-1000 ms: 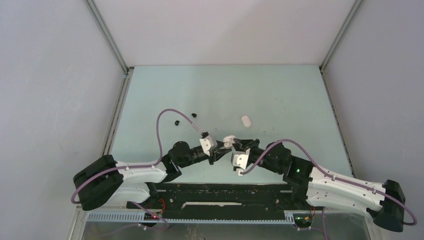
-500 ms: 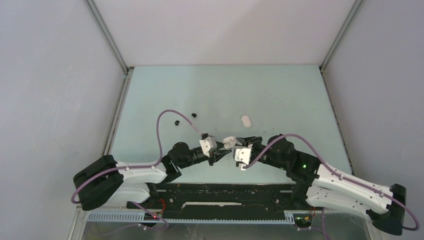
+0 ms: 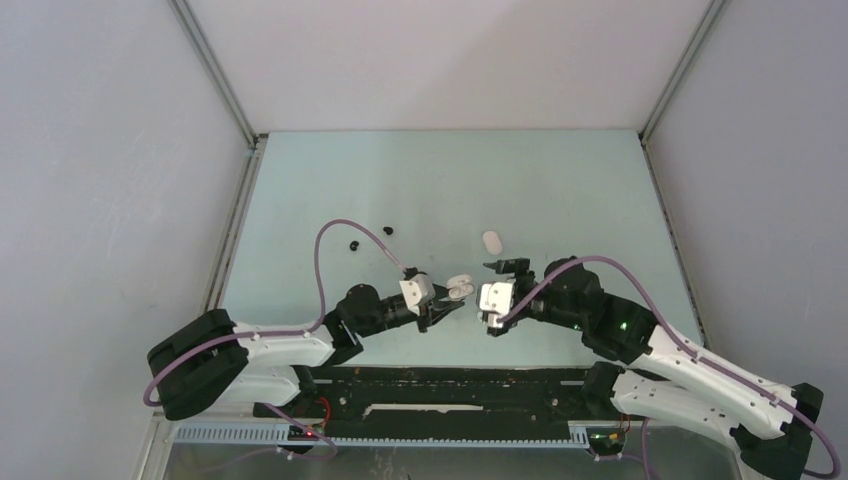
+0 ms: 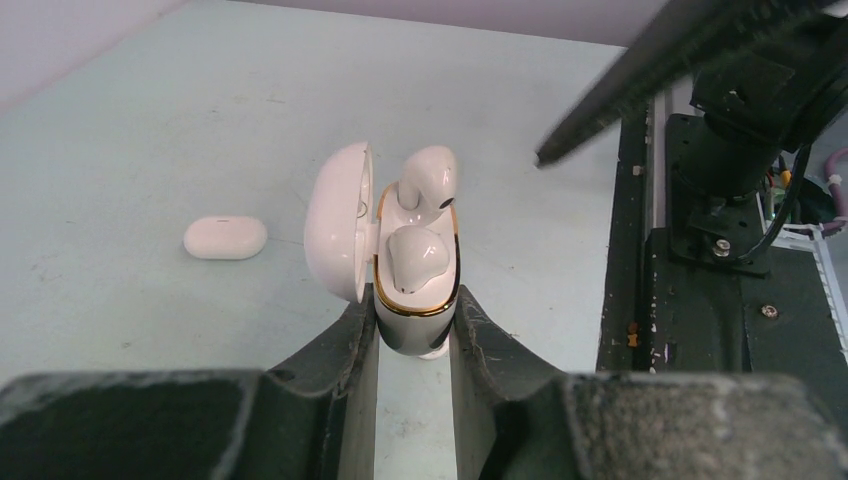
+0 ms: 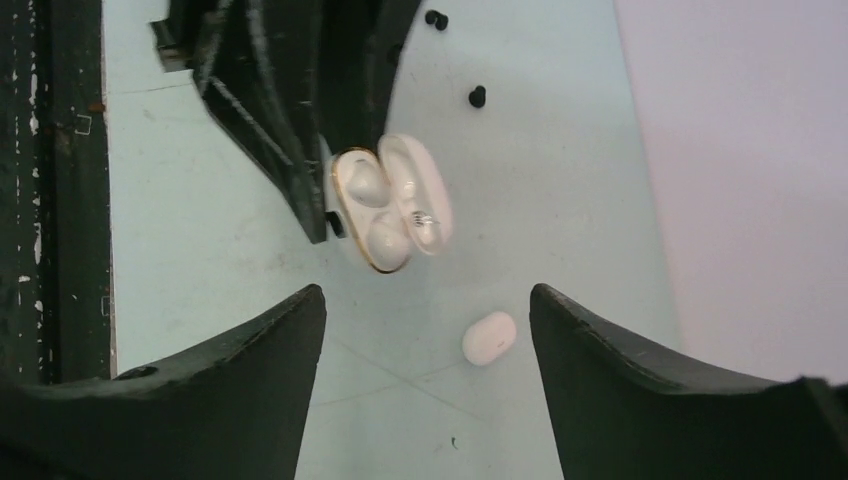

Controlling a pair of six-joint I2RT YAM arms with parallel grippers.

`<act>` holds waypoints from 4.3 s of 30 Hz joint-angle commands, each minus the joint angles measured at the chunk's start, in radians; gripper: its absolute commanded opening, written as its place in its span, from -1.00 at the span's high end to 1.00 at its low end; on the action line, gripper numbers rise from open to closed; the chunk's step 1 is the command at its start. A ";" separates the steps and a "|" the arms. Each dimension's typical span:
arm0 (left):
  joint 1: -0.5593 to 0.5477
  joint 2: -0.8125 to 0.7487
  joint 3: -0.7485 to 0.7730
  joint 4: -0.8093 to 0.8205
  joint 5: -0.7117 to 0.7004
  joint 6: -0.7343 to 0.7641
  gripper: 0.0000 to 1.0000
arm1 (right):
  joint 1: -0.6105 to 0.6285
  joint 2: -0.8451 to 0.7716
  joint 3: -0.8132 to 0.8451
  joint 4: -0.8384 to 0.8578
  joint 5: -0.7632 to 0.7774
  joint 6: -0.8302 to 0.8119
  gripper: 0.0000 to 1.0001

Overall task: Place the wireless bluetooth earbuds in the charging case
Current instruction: Place the earbud in the charging case, then close the charging case, then place the charging case at the center of the board.

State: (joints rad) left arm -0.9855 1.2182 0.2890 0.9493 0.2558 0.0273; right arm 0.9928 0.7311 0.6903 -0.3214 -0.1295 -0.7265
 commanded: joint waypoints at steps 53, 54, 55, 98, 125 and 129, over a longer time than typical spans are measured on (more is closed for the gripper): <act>-0.042 0.019 0.048 -0.007 0.062 0.063 1.00 | -0.188 0.248 0.210 -0.253 -0.412 0.130 -0.71; -0.042 0.023 0.051 -0.007 0.056 0.057 1.00 | -0.183 0.244 0.211 -0.263 -0.415 0.125 -0.70; -0.042 0.031 0.055 -0.007 0.045 0.049 1.00 | -0.178 0.240 0.216 -0.281 -0.419 0.110 -0.67; -0.029 0.985 1.290 -0.823 -0.038 -0.848 0.74 | -1.566 -0.066 0.100 -0.287 -0.887 0.635 -0.80; -0.001 0.781 1.266 -1.320 -0.403 -0.549 -0.11 | -1.631 -0.026 0.098 -0.336 -0.930 0.573 -0.82; 0.013 0.638 1.188 -1.327 -0.502 -0.458 -0.30 | -1.630 -0.002 0.098 -0.335 -0.940 0.568 -0.83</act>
State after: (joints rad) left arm -0.9936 2.0472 1.5120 -0.3420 -0.0917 -0.5636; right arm -0.6327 0.7078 0.7807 -0.6708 -1.0370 -0.1425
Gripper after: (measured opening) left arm 0.607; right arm 0.913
